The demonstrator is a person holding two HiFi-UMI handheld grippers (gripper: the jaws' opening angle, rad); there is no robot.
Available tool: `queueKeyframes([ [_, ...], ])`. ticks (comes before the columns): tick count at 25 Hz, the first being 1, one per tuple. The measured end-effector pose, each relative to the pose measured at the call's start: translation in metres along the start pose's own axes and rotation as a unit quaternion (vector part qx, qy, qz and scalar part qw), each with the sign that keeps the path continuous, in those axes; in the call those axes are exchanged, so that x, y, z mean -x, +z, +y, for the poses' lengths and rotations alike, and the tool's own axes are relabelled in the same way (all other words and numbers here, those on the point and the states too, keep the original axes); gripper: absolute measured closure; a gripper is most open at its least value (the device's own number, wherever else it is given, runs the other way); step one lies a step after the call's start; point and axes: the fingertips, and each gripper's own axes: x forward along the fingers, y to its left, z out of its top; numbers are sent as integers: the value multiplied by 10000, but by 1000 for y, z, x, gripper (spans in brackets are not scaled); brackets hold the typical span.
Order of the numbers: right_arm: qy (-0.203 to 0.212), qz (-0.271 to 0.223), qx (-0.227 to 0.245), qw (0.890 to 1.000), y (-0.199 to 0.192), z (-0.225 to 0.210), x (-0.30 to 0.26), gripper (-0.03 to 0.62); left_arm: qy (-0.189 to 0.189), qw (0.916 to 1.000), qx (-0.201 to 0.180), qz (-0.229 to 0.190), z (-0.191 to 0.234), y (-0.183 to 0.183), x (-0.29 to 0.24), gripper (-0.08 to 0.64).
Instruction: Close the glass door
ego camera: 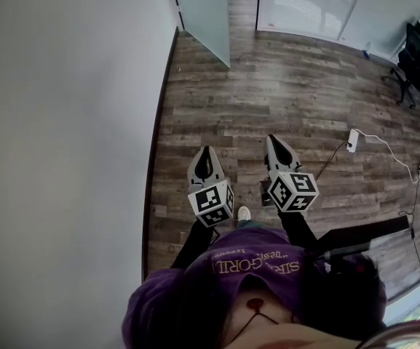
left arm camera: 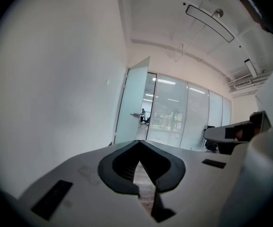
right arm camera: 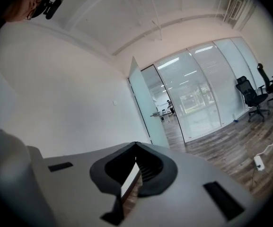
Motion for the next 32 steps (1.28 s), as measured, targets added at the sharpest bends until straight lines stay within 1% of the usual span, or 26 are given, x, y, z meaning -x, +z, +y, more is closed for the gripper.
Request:
queueKeyframes([
  [10, 151, 72, -1, 9999, 14, -41, -46, 606, 137, 9999, 72, -24, -20, 3, -57, 558],
  [15, 164, 151, -2, 9998, 14, -52, -65, 606, 251, 9996, 121, -35, -16, 7, -75, 559],
  [19, 159, 142, -6, 9998, 17, -52, -85, 606, 291, 9995, 127, -40, -5, 14, -93, 558],
  [27, 66, -24, -50, 10000, 35, -48, -146, 606, 39, 9999, 22, -106, 13, 38, -151, 558],
  [32, 16, -95, -27, 9999, 40, -41, -189, 606, -48, 9999, 33, -113, 35, 46, -188, 558],
])
